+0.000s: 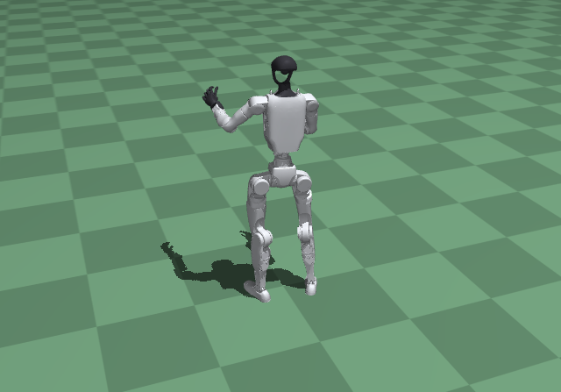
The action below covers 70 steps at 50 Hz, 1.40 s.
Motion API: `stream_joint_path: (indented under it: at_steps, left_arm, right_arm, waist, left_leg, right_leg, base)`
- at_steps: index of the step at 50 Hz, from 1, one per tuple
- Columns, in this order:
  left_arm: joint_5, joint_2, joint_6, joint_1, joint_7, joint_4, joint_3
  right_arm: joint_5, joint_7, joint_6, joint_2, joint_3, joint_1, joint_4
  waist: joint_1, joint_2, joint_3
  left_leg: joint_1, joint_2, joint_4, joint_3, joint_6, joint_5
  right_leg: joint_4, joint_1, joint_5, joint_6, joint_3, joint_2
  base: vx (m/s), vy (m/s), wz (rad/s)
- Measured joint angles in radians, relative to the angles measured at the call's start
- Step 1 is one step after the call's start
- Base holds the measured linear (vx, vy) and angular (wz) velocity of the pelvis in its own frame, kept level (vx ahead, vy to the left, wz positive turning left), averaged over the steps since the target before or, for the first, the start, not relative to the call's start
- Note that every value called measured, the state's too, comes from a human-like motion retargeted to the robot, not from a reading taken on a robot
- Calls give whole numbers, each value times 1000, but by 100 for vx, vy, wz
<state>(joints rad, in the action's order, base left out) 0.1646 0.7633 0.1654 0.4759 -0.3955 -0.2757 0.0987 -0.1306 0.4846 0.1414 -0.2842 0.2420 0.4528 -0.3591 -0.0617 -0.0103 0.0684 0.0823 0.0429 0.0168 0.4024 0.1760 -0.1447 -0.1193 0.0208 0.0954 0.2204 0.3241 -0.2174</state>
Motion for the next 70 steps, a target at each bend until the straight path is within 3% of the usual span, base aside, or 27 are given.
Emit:
stream_joint_path:
  at_steps: [5, 12, 18, 28, 40, 70]
  left_arm:
    - [-134, 89, -41, 255, 21, -102, 164]
    - [-431, 132, -72, 638, 69, -238, 537]
    - [-646, 64, -63, 872, 83, -296, 788]
    - [-829, -70, -20, 988, 106, -279, 1004]
    - [-903, -133, 6, 991, 118, -240, 1084]
    - [-917, -138, 28, 1039, 131, -204, 1148]
  right_arm:
    - [56, -18, -22, -5, 37, 36, -58]
    - [132, -4, -37, -23, 103, 146, -165]
    - [152, 11, -31, -26, 139, 247, -238]
    - [148, 7, -10, -5, 165, 335, -243]
    - [154, 2, -5, 12, 183, 351, -228]
    - [164, 1, 1, 9, 183, 327, -162]
  waist:
    - [34, 17, -20]
    - [78, 34, -38]
    - [108, 36, -41]
    - [154, 40, -42]
    - [180, 42, -45]
    - [167, 45, -59]
  left_leg:
    - [14, 4, -2, 6, 0, -3]
    - [25, 6, -1, 3, 2, -2]
    - [29, 8, -3, -3, 6, -2]
    - [33, 8, -6, -5, 8, -3]
    - [35, 10, -7, 1, 7, -4]
    - [37, 8, -5, -19, 8, -7]
  right_leg:
    - [-1, 10, 1, 2, -6, 4]
    - [-3, 22, 3, 3, -1, 6]
    - [-8, 29, 5, 0, 5, 5]
    - [-13, 33, 8, -6, 6, 4]
    - [-20, 30, 10, -8, 0, 5]
    - [-23, 41, 17, -8, 20, 1]
  base:
    - [0, 0, 0]
    - [0, 0, 0]
    - [0, 0, 0]
    - [0, 0, 0]
    - [0, 0, 0]
    - [0, 0, 0]
